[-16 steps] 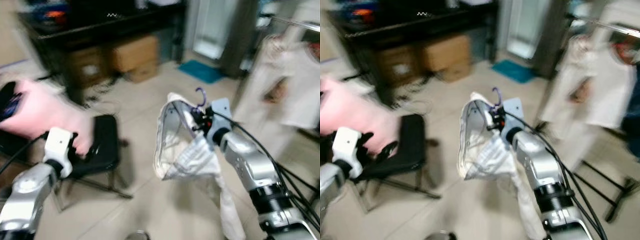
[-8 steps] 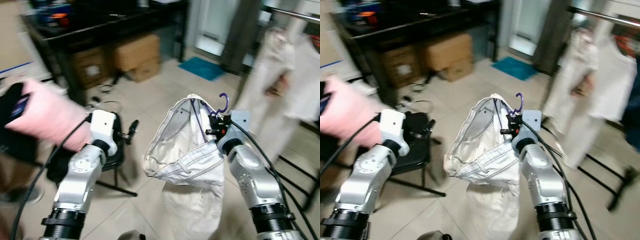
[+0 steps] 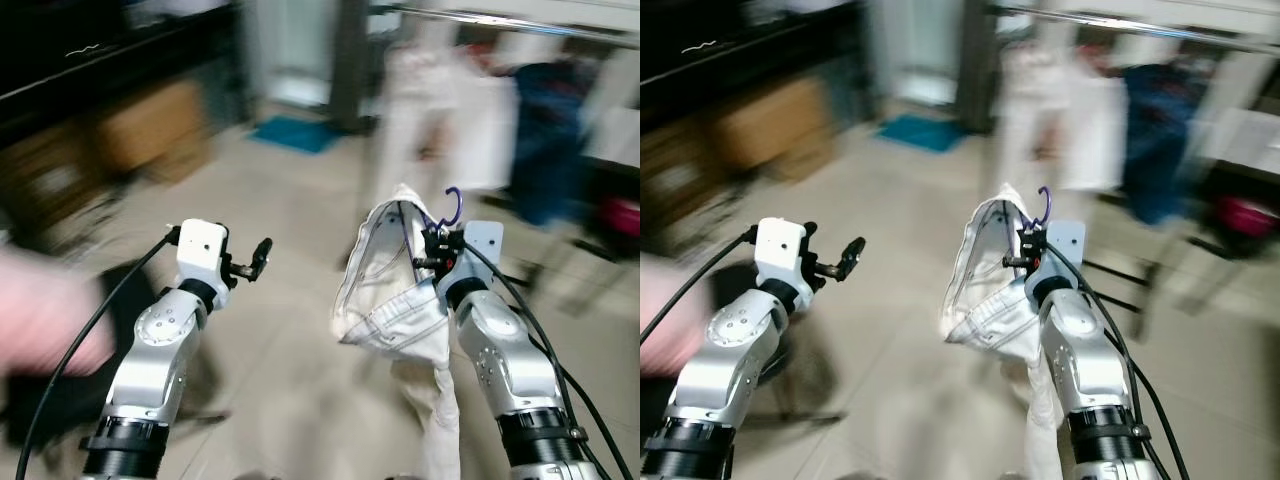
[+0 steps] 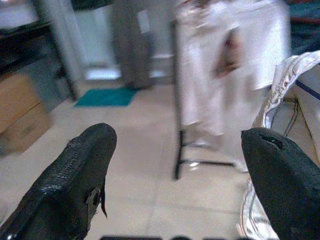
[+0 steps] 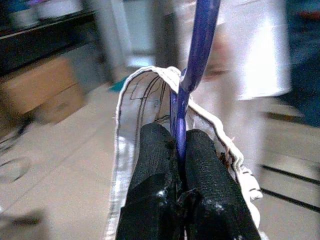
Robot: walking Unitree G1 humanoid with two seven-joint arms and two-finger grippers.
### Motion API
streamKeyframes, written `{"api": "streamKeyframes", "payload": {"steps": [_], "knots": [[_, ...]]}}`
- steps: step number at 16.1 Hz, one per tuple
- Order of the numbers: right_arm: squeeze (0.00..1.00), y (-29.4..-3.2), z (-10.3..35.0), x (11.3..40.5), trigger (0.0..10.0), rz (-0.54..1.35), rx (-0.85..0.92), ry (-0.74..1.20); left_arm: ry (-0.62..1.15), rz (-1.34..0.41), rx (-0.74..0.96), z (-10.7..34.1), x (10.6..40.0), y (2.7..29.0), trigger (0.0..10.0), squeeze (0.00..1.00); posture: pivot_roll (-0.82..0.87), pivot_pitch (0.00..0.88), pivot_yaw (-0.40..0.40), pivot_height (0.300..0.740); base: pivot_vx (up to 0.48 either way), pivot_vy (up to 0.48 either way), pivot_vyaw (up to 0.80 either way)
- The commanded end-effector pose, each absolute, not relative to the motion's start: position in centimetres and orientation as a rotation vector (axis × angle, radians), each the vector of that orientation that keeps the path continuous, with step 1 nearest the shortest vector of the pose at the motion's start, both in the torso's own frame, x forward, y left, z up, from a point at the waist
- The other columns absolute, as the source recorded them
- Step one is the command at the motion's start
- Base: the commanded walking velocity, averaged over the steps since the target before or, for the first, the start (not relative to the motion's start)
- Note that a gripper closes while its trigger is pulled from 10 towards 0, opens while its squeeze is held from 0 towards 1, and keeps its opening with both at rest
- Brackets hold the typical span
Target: Hang hanger
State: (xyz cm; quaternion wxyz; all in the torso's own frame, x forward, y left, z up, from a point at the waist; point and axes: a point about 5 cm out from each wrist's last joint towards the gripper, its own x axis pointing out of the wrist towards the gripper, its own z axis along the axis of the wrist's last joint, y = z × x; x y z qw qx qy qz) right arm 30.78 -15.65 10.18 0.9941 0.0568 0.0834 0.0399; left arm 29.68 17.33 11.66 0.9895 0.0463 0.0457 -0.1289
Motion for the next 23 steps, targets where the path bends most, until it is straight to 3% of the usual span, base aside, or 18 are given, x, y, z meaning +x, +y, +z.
{"api": "streamKeyframes", "payload": {"steps": [1,13,18,23], "knots": [[0.0,-16.2,11.6,31.2,10.0,0.05,0.108,0.094,0.074,-0.267,0.092,12.2,29.9,16.9,10.0,0.0,-0.05,0.0,0.042,0.74,0.251,0.0,-0.8],[0.0,-15.3,11.9,31.4,10.0,0.091,0.144,0.096,0.08,-0.26,0.096,12.3,30.0,17.3,10.0,0.0,-0.05,0.0,0.046,0.74,0.264,0.0,-0.07],[0.0,-15.1,12.0,31.5,10.0,0.101,0.153,0.089,0.081,-0.27,0.102,12.3,30.1,17.2,10.0,0.0,-0.05,0.0,0.048,0.74,0.276,0.0,-0.68],[0.0,-15.2,12.0,31.5,10.0,0.094,0.157,0.086,0.078,-0.279,0.102,12.5,30.1,17.2,10.0,0.0,-0.05,0.0,0.052,0.74,0.289,0.0,0.0]]}}
